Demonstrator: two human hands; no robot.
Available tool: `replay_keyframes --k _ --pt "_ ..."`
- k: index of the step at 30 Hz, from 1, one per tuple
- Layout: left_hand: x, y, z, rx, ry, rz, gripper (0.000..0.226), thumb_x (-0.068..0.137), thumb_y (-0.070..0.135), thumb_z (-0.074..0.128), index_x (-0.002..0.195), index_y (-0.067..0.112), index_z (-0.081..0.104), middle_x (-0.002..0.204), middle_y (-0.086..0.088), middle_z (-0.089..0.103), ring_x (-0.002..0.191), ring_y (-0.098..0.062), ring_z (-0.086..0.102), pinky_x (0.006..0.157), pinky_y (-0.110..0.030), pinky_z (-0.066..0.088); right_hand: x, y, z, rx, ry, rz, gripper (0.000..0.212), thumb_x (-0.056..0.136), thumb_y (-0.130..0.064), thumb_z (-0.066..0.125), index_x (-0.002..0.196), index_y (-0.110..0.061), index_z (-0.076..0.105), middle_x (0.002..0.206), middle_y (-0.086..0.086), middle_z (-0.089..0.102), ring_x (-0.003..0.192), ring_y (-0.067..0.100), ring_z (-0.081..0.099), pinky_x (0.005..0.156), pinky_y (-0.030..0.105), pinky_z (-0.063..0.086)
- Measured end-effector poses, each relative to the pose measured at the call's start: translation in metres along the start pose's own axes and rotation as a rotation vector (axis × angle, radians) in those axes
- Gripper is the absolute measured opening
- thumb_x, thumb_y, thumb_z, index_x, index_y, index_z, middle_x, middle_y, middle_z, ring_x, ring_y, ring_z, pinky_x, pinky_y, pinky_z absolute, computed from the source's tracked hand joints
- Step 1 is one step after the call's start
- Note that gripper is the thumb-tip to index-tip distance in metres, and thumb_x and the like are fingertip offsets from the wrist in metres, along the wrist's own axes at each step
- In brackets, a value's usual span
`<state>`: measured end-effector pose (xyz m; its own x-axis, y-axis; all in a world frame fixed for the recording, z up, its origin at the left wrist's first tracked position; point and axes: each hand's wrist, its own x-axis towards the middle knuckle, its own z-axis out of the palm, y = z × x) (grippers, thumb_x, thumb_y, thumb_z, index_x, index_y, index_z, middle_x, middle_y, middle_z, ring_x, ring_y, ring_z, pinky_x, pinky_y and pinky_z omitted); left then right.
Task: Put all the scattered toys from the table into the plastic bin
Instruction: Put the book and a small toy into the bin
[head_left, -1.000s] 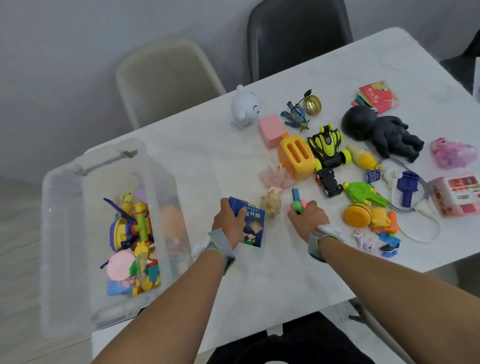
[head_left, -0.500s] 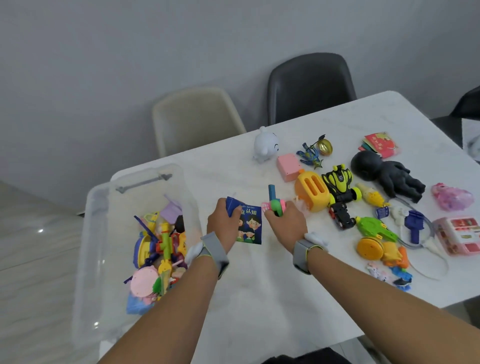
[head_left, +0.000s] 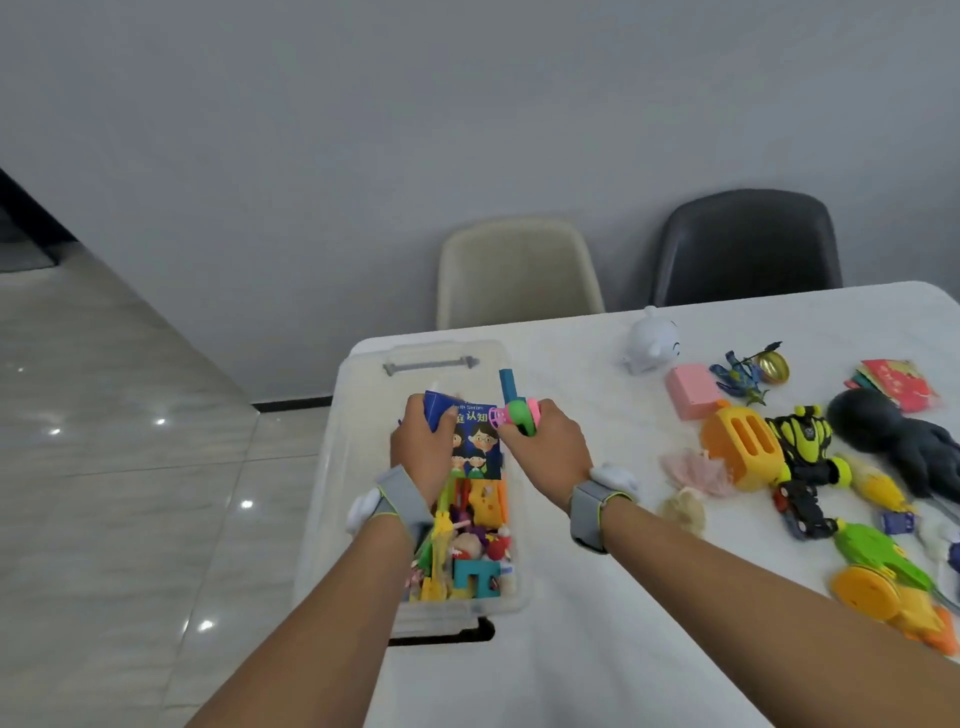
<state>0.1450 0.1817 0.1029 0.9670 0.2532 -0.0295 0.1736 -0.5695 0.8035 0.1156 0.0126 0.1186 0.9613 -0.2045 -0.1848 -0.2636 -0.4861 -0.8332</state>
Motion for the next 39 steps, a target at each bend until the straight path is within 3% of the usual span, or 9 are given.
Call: replay_keyframes --k 8,11,15,18,24,28,31,35,39 --pt "-0.022 -0.090 -0.051 0.301 -0.272 -0.129 0.021 0.091 0.029 0.050 0.111 0.022 0.050 0.087 -0.004 0.066 0.077 -0.028 0.064 0.066 -0.034 0.050 -0.025 -0.026 0.081 -0.361 -0.255 -0.059 0.049 0.087 -0.054 0.059 0.105 -0.008 0.056 0.102 0.012 0.066 0.092 0.032 0.063 0.072 0.036 0.050" --pt "-0.036 -0.109 -0.058 0.444 -0.372 -0.192 0.025 0.092 0.024 0.049 0.116 0.015 0.050 0.106 -0.010 0.065 0.096 -0.033 0.062 0.074 -0.032 0.046 -0.034 -0.015 0.100 -0.529 -0.355 -0.051 0.055 0.093 -0.055 0.054 0.115 -0.004 0.051 0.114 0.016 0.064 0.102 0.035 0.062 0.077 0.037 0.047" --pt "-0.050 -0.111 -0.053 0.734 -0.286 -0.281 0.039 0.101 0.012 0.043 0.140 0.011 0.036 0.136 -0.013 0.048 0.120 -0.029 0.057 0.095 -0.037 0.047 -0.047 0.001 0.109 -0.642 -0.558 -0.028 0.057 0.096 -0.047 0.054 0.128 -0.001 0.044 0.128 0.018 0.058 0.113 0.036 0.059 0.080 0.036 0.044" --pt "-0.050 -0.101 -0.052 0.842 -0.226 -0.080 0.057 0.100 0.004 0.038 0.153 0.015 0.021 0.140 -0.013 0.040 0.123 -0.029 0.050 0.096 -0.036 0.045 -0.055 0.008 0.108 -0.737 -0.692 -0.029 0.050 0.097 -0.035 0.057 0.132 -0.002 0.043 0.134 0.017 0.054 0.120 0.034 0.056 0.090 0.036 0.047" --pt "-0.032 -0.083 -0.061 0.784 -0.207 0.189 0.057 0.083 -0.001 0.047 0.133 0.024 0.051 0.134 -0.005 0.045 0.119 -0.027 0.047 0.090 -0.035 0.044 -0.054 0.004 0.106 -1.032 -0.856 -0.030 0.041 0.092 -0.027 0.065 0.127 -0.006 0.057 0.131 0.012 0.060 0.118 0.027 0.059 0.097 0.037 0.050" --pt "-0.029 -0.068 -0.053 0.652 -0.216 0.203 0.056 0.085 0.000 0.050 0.134 0.028 0.053 0.130 -0.003 0.048 0.119 -0.027 0.047 0.091 -0.038 0.045 -0.047 -0.009 0.103 -0.847 -0.667 -0.042 0.040 0.086 -0.024 0.069 0.121 -0.007 0.063 0.124 0.012 0.063 0.113 0.029 0.061 0.091 0.033 0.051" --pt "-0.033 -0.050 -0.043 0.516 -0.196 0.203 0.048 0.091 0.004 0.047 0.132 0.026 0.055 0.130 -0.005 0.049 0.119 -0.029 0.048 0.090 -0.041 0.046 -0.038 -0.025 0.084 -0.587 -0.465 -0.104 0.033 0.089 -0.013 0.055 0.121 -0.013 0.065 0.126 0.007 0.063 0.115 0.028 0.059 0.087 0.027 0.045" --pt "-0.033 -0.021 -0.030 0.414 -0.204 0.274 0.060 0.084 -0.009 0.045 0.133 0.024 0.056 0.129 -0.006 0.052 0.122 -0.028 0.046 0.092 -0.042 0.045 -0.022 -0.037 0.035 -0.212 -0.207 -0.142 0.040 0.081 0.006 0.047 0.107 -0.014 0.070 0.105 0.008 0.072 0.101 0.027 0.065 0.084 0.032 0.052" --pt "-0.033 0.009 -0.009 0.363 -0.239 0.315 0.061 0.084 -0.011 0.044 0.134 0.021 0.056 0.128 -0.008 0.052 0.119 -0.028 0.049 0.093 -0.042 0.044 -0.011 -0.029 -0.003 -0.123 -0.087 -0.172 0.051 0.082 0.013 0.037 0.110 -0.016 0.070 0.104 0.005 0.069 0.096 0.021 0.064 0.082 0.028 0.051"
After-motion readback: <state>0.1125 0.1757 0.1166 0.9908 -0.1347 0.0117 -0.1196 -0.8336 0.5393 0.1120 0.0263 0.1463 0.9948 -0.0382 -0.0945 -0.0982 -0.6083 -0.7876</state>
